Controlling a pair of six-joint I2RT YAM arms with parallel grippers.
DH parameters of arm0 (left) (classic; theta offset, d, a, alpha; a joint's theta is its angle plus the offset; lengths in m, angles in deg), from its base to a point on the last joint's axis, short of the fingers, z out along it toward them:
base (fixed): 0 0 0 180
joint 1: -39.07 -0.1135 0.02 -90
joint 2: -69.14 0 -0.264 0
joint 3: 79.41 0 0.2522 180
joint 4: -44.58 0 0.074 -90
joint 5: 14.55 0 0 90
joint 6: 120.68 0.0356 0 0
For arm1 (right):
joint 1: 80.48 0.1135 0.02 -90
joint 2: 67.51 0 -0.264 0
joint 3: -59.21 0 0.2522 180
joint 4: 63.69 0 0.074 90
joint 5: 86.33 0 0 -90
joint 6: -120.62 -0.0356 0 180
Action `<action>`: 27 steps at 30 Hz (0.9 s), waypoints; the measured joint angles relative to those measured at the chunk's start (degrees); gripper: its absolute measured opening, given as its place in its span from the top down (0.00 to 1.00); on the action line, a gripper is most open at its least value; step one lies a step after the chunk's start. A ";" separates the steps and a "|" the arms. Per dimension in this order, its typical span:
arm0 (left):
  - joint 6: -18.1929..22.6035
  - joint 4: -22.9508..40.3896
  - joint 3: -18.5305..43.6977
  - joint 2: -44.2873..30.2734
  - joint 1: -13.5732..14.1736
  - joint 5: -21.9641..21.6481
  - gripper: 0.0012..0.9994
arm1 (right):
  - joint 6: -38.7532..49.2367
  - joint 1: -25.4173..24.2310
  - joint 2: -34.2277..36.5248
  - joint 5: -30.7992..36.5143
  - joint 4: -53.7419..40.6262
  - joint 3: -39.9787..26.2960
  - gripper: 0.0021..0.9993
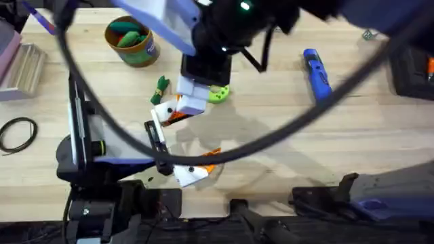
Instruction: Pick up the gripper from the table and insert it into the empty holder that is missing its gripper. Then pick up a screw, insert it into the mounting hole, and use the screwdriver to tighten it. Finally, clean up the table by picking up the vegetable and placing it into the bucket.
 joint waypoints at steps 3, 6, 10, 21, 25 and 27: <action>0.01 0.00 0.00 0.00 0.00 0.00 0.01 | -4.73 -1.82 -5.98 -0.40 6.78 8.48 0.01; 0.00 -0.01 0.00 0.00 0.00 0.00 0.01 | -11.63 -5.55 -12.35 -0.41 10.36 15.81 0.01; 0.00 -0.01 0.00 0.01 0.00 0.00 0.01 | -21.48 -12.42 -19.03 -0.40 10.81 22.10 0.01; 0.00 -0.01 0.00 0.00 0.00 0.00 0.01 | -32.33 -25.69 -29.56 -0.38 6.71 30.19 0.01; 0.00 -0.01 0.00 0.00 0.00 0.00 0.01 | -34.01 -29.56 -33.59 -0.39 6.16 34.90 0.01; 0.00 -0.01 0.00 0.02 0.00 0.00 0.01 | -35.07 -31.85 -35.70 -0.38 5.97 37.61 0.01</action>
